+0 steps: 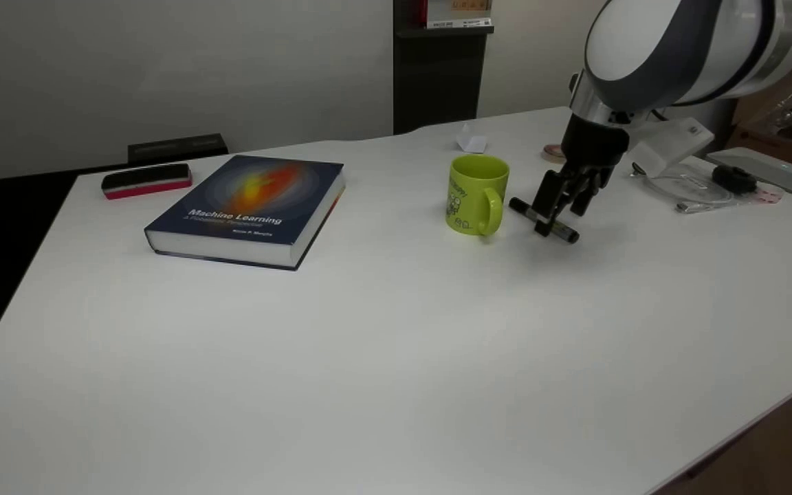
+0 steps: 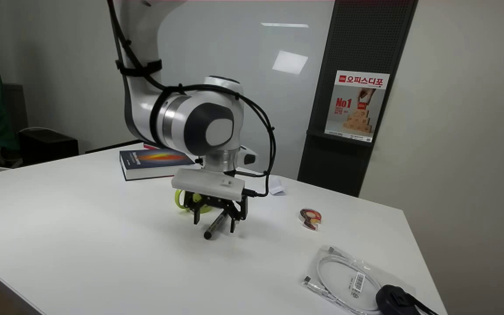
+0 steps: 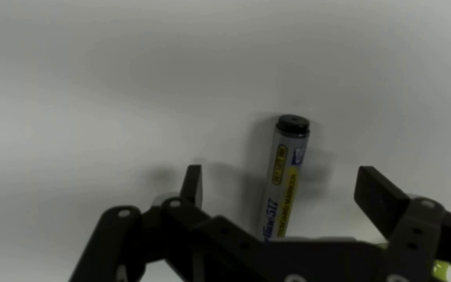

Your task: Pick up the pen from the table and put it in the yellow cup.

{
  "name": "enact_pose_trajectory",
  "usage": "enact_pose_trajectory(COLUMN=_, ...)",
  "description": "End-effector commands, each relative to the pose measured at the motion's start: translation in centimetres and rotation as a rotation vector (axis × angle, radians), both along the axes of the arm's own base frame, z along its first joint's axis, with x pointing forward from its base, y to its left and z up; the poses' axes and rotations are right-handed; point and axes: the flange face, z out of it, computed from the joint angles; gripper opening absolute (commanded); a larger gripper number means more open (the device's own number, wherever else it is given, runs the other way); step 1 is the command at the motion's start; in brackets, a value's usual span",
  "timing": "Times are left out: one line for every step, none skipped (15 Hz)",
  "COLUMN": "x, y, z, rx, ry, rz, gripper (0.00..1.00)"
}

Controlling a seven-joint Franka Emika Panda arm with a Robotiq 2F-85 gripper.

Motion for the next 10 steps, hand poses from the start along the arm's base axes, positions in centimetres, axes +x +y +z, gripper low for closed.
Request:
enact_pose_trajectory(x=1.5, y=-0.2, z=-0.4, rx=0.000, ry=-0.014, rz=-0.008, gripper=1.00)
enact_pose_trajectory(x=1.7, y=-0.2, z=-0.5, rx=0.000, ry=-0.015, rz=-0.009, gripper=1.00)
enact_pose_trajectory(x=2.0, y=-0.2, z=-0.5, rx=-0.001, ry=-0.018, rz=-0.014, gripper=0.94)
enact_pose_trajectory(x=2.2, y=-0.2, z=-0.5, rx=-0.001, ry=-0.021, rz=-0.014, gripper=0.73)
enact_pose_trajectory(x=2.3, y=-0.2, z=-0.5, rx=-0.001, ry=-0.024, rz=-0.015, gripper=0.70)
enact_pose_trajectory(x=2.5, y=-0.3, z=-0.5, rx=-0.002, ry=-0.028, rz=-0.015, gripper=0.70)
enact_pose_trajectory(x=2.6, y=-0.3, z=-0.5, rx=-0.002, ry=-0.030, rz=-0.015, gripper=0.63)
enact_pose_trajectory(x=2.7, y=-0.4, z=-0.4, rx=-0.002, ry=-0.033, rz=-0.018, gripper=0.56)
enact_pose_trajectory(x=2.8, y=-0.5, z=-0.3, rx=-0.003, ry=-0.035, rz=-0.017, gripper=0.47)
enact_pose_trajectory(x=2.9, y=-0.5, z=-0.3, rx=-0.003, ry=-0.037, rz=-0.017, gripper=0.41)
